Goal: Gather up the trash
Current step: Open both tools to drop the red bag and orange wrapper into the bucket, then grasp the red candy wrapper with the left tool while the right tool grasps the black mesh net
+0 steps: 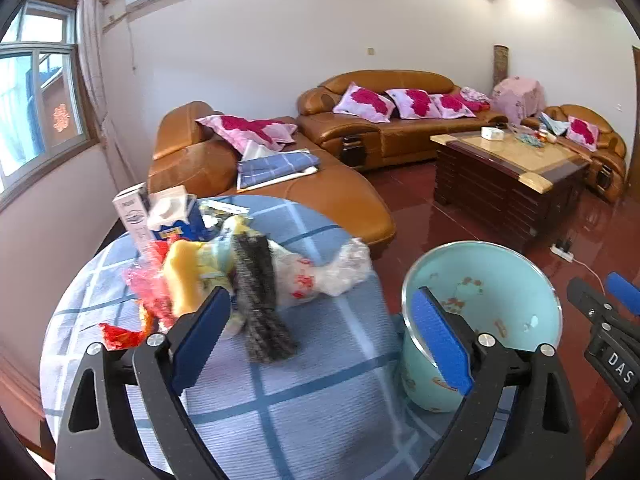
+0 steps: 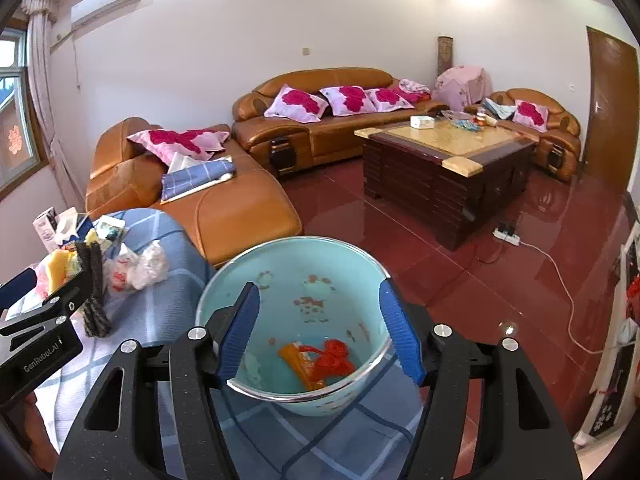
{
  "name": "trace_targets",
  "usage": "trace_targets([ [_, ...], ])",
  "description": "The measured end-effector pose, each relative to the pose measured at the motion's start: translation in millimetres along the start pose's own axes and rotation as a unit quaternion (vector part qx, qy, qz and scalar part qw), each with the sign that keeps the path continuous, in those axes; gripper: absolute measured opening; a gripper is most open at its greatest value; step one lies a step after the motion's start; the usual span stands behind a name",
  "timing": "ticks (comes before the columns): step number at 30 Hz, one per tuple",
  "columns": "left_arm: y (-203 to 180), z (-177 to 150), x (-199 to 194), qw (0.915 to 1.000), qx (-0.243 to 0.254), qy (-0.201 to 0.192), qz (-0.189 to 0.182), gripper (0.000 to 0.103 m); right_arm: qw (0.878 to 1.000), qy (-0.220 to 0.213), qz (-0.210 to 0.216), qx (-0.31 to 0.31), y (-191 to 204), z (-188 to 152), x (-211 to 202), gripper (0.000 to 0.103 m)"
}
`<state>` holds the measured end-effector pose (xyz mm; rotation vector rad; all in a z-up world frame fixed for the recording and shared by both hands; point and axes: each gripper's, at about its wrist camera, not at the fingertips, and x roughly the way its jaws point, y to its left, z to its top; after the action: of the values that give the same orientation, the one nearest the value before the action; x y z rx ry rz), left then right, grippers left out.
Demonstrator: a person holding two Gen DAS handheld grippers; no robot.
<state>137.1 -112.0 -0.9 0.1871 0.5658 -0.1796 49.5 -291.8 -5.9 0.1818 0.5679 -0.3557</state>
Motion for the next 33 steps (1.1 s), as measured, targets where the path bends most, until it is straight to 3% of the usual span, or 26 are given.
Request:
trace_targets([
  [33, 122.5, -32.6, -4.0, 0.994, -0.085, 0.037, 0.058, 0.092, 0.993, 0.009, 0.081, -0.087, 136.4, -11.9, -11.9, 0.065],
])
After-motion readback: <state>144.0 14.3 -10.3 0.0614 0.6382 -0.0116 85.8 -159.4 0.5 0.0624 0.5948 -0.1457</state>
